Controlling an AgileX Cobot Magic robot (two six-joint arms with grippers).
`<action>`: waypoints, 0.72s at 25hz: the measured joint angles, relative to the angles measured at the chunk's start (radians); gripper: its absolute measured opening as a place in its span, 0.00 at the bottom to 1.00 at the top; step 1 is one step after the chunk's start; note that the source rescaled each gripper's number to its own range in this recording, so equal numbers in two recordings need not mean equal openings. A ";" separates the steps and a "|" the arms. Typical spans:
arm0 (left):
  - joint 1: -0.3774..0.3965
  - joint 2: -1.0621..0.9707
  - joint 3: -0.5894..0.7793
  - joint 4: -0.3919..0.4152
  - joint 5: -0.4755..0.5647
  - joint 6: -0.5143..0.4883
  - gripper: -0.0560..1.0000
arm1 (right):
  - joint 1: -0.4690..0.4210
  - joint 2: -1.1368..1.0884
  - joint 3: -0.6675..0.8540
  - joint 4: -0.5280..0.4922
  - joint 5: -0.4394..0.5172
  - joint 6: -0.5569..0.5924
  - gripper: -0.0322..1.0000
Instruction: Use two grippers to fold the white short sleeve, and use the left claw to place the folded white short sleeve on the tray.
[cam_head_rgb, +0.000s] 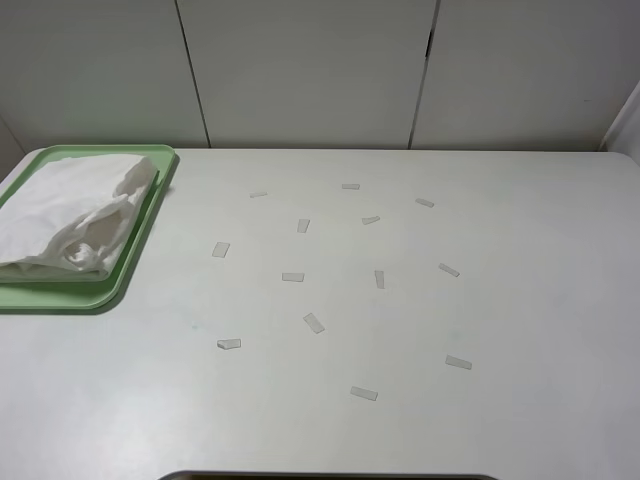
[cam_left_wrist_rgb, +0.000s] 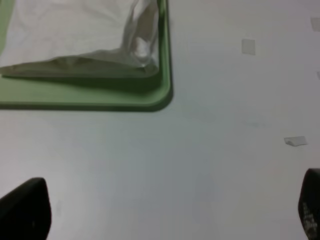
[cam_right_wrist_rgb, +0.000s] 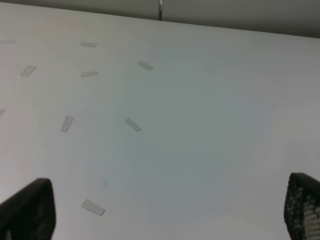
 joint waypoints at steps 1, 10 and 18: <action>0.000 0.000 0.000 0.018 0.000 -0.022 1.00 | 0.000 0.000 0.000 0.000 0.000 0.000 1.00; 0.000 0.000 0.000 0.038 0.000 -0.046 1.00 | 0.000 0.000 0.000 0.000 0.000 0.000 1.00; -0.015 -0.035 0.000 0.047 -0.007 -0.046 1.00 | 0.000 0.000 0.000 0.000 0.000 0.000 1.00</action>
